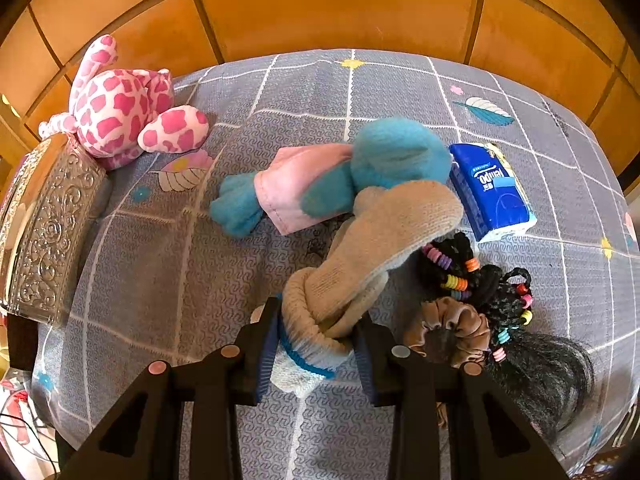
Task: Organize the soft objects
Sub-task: 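Carry the white towel into the gold tray and open the left gripper while the right holds the sock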
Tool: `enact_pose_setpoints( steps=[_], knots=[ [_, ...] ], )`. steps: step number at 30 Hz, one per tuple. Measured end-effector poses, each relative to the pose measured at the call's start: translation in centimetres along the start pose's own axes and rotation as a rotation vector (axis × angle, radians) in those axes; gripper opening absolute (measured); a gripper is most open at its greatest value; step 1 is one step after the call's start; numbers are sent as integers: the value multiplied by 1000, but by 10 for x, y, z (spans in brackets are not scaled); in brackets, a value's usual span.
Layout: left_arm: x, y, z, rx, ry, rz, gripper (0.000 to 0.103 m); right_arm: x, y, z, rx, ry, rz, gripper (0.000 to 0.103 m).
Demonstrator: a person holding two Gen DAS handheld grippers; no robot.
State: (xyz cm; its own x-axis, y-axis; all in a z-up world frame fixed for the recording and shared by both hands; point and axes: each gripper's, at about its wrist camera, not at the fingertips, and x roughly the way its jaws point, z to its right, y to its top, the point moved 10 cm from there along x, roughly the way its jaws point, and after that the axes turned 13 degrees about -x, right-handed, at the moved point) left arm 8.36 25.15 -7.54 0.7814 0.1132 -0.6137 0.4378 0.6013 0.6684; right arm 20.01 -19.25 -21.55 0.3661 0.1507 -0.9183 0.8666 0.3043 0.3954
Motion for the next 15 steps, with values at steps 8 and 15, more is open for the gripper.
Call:
enact_pose_setpoints(
  steps=[8, 15],
  knots=[
    [35, 8, -116, -113, 255, -28, 7, 3, 1, -1, -8, -9, -1, 35],
    [41, 3, -155, -136, 352, -12, 10, 4, 1, -2, -13, -21, -1, 35]
  ],
)
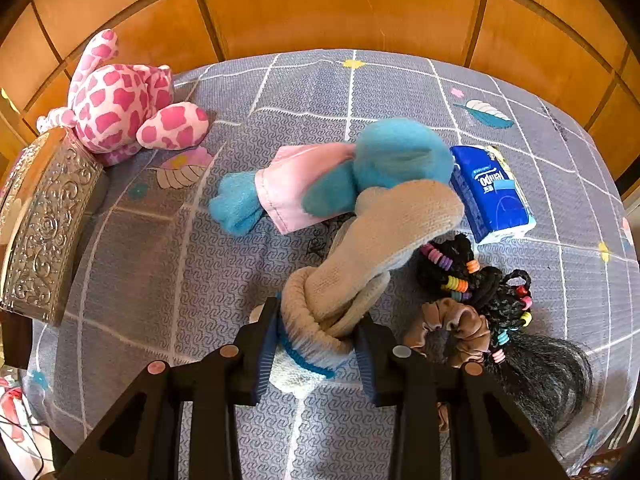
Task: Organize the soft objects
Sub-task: 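Carry the white towel into the gold tray and open the left gripper while the right holds the sock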
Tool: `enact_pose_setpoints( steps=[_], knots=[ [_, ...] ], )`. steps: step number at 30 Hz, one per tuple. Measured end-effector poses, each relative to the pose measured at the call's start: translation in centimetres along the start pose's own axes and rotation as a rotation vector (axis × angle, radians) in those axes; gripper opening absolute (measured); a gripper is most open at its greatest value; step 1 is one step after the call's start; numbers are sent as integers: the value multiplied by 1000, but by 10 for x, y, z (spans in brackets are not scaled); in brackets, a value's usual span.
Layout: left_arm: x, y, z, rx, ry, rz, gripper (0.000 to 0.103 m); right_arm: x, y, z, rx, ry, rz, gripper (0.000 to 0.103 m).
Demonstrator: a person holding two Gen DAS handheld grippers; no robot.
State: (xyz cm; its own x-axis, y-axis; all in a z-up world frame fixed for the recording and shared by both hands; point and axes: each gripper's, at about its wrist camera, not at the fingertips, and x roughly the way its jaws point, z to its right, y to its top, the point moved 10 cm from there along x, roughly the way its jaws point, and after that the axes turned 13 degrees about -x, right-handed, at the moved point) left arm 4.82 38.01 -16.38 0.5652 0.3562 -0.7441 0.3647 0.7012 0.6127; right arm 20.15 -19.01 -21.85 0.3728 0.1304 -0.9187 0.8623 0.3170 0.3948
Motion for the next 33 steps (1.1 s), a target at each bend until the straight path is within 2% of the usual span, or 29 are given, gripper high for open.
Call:
enact_pose_setpoints(
  steps=[5, 9, 10, 12, 14, 16, 24, 28, 33],
  knots=[
    [-20, -3, 1, 6, -17, 39, 18, 0, -1, -1, -5, -18, 3, 35],
    [-41, 1, 9, 19, -34, 84, 42, -1, -1, -2, -6, -30, 6, 35],
    [-44, 3, 11, 24, -38, 94, 46, -1, -1, -2, -6, -34, 7, 35],
    [-53, 3, 14, 38, -43, 113, 46, -1, -1, -2, -11, -44, 8, 35],
    [-61, 4, 16, 45, -49, 126, 50, -1, -1, -3, -14, -51, 8, 35],
    [-69, 5, 17, 49, -49, 142, 59, -1, -2, -3, -15, -55, 9, 35],
    [-90, 3, 27, 75, -58, 180, 71, -2, -2, -3, -19, -59, 9, 35],
    [-95, -1, 30, 88, -62, 183, 84, -2, -1, -3, -22, -63, 9, 35],
    [-101, -8, 33, 100, -54, 195, 93, -2, -1, -4, -21, -64, 9, 35]
  ],
)
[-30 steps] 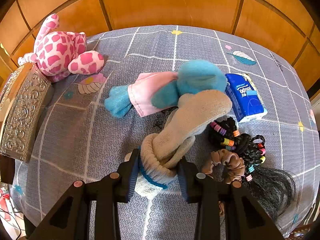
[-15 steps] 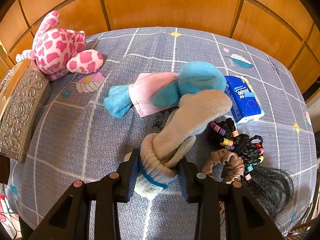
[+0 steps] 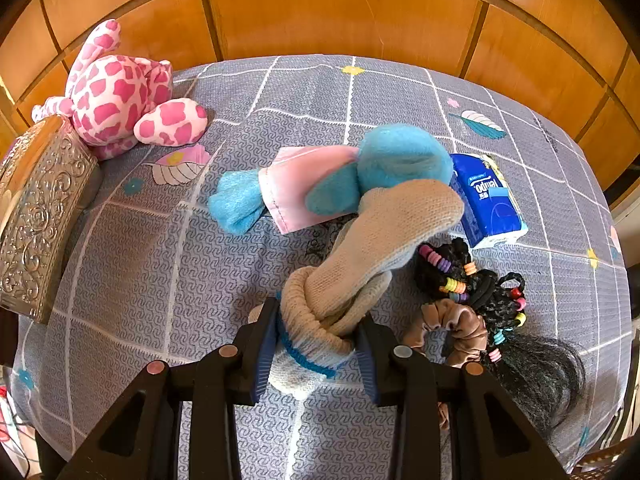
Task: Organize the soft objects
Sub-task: 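Carry the white towel into the gold tray and open the left gripper while the right holds the sock, then carry the white sock into the gold tray and open the right gripper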
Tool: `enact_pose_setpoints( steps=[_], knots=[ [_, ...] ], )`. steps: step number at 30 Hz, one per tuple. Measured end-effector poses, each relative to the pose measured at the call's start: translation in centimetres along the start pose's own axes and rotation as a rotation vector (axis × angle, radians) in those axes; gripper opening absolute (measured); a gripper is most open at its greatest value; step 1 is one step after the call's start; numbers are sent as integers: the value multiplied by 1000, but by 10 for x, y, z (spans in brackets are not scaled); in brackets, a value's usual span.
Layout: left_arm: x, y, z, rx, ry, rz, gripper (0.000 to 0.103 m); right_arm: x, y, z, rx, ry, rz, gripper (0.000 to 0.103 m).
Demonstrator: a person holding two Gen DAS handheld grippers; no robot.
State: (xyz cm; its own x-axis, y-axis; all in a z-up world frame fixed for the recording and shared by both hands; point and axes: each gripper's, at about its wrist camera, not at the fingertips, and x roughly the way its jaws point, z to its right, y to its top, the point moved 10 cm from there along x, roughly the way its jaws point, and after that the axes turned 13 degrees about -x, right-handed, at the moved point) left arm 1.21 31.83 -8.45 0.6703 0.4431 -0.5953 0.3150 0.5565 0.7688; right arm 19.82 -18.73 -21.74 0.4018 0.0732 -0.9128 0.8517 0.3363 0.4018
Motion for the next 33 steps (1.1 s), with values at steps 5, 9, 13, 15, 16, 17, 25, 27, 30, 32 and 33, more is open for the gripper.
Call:
enact_pose_setpoints(
  steps=[5, 9, 13, 15, 16, 17, 25, 27, 30, 32, 33],
  knots=[
    [-2, -7, 7, 4, -22, -16, 100, 0, 0, 0, 4, -6, 0, 35],
    [-5, -11, 13, -3, -58, -29, 103, -1, 3, -2, 6, -36, -3, 35],
    [-5, -15, 19, 19, -67, -41, 103, -3, 9, -9, 4, -68, 7, 34],
    [-4, -18, 21, 26, -68, -50, 103, -5, 14, -15, 21, -38, 23, 34],
    [-4, -19, 22, 29, -68, -55, 103, -8, 19, -21, 22, -20, 36, 34],
    [-3, -20, 23, 31, -68, -59, 103, -9, 24, -27, 16, -13, 45, 34],
    [-1, -27, 27, 57, -70, -86, 103, -31, 79, -78, -26, 53, 141, 34],
    [-1, -26, 26, 59, -71, -86, 103, -44, 100, -94, -45, 74, 186, 34],
    [-2, -24, 22, 56, -65, -87, 103, -69, 132, -122, -80, 109, 275, 34],
    [-2, -21, 15, 53, -53, -81, 103, -86, 150, -140, -105, 140, 329, 34],
    [-2, -20, 11, 55, -45, -78, 103, -92, 156, -149, -120, 152, 351, 34]
  ],
)
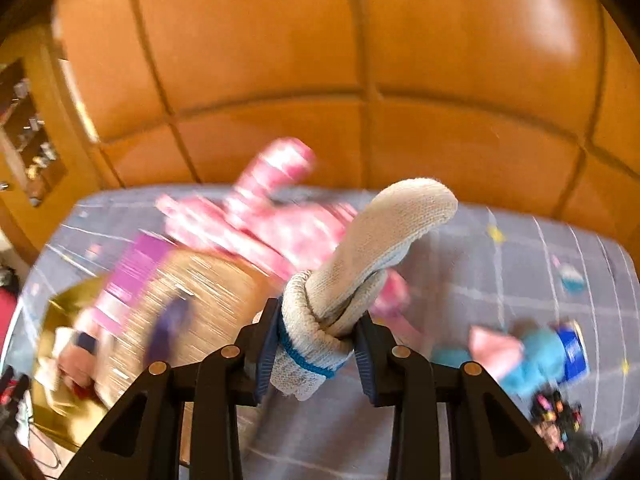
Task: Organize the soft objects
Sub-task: 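Carry the white sock into the gold tray and open the right gripper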
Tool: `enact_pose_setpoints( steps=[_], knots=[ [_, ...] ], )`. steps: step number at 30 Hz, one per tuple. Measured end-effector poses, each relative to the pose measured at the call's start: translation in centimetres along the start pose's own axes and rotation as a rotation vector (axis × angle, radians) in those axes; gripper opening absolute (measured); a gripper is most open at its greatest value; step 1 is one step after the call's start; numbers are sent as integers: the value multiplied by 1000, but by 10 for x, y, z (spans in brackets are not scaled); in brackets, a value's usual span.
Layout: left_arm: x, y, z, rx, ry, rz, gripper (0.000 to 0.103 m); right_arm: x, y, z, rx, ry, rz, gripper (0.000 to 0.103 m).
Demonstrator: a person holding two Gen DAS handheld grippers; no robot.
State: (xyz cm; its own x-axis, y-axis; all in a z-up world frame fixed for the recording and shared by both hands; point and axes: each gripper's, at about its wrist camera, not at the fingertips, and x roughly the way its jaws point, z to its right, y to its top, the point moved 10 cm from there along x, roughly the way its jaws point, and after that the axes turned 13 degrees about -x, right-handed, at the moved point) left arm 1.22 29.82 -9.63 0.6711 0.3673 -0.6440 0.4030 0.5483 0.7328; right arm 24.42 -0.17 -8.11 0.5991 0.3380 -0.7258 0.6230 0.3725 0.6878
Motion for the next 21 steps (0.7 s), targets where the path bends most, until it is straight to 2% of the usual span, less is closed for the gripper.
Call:
enact_pose_setpoints(
  steps=[4, 9, 16, 21],
  knots=[
    [0, 1, -19, -9, 47, 5, 103, -7, 34, -48, -77, 83, 70, 34],
    [-7, 10, -38, -43, 77, 35, 103, -9, 40, -115, -157, 215, 80, 34],
    [-10, 21, -63, -100, 108, 60, 103, 12, 7, -216, -280, 410, -5, 34],
    [-9, 29, -83, -157, 126, 63, 103, 21, -31, -271, -345, 501, -94, 34]
  ],
)
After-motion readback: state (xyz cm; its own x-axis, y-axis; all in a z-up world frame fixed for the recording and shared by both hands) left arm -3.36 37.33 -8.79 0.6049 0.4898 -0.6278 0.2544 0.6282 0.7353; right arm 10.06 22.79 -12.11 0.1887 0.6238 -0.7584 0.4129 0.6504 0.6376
